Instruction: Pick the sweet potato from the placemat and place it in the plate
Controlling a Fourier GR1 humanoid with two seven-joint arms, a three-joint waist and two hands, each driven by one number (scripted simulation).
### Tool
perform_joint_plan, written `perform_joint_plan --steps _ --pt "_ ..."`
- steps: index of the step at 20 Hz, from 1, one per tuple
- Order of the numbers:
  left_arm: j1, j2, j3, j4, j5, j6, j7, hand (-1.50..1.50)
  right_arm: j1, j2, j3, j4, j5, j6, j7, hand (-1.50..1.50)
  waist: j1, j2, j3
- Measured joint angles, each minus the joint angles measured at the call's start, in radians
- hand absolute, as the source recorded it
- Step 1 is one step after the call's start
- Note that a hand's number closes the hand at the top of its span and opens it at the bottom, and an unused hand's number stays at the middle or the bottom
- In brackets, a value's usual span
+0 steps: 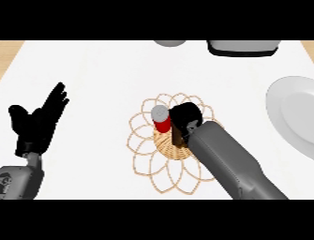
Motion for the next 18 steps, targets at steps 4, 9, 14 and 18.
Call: perform_joint_plan --steps 4,9,14,18 --pt "0.007 0.001 0.016 0.003 0.002 -0.015 -0.008 0.0 0.021 0.001 0.005 -0.035 0.02 -0.049 -0.012 1.5 -0.001 0.003 0.001" --pt "0.043 0.004 0.032 0.002 0.002 -0.018 -0.026 0.0 0.134 -0.057 0.02 -0.208 0.033 -0.191 -0.112 1.5 -0.024 0.004 0.006" --pt "0.067 0.012 0.056 0.004 0.003 -0.002 -0.024 0.0 0.307 -0.165 -0.039 -0.455 -0.039 -0.368 -0.284 1.5 -0.076 -0.006 0.009" --pt "0.082 0.019 0.069 0.0 0.01 -0.003 -0.024 0.0 0.404 -0.247 -0.152 -0.649 -0.088 -0.528 -0.369 1.5 -0.093 -0.008 0.01"
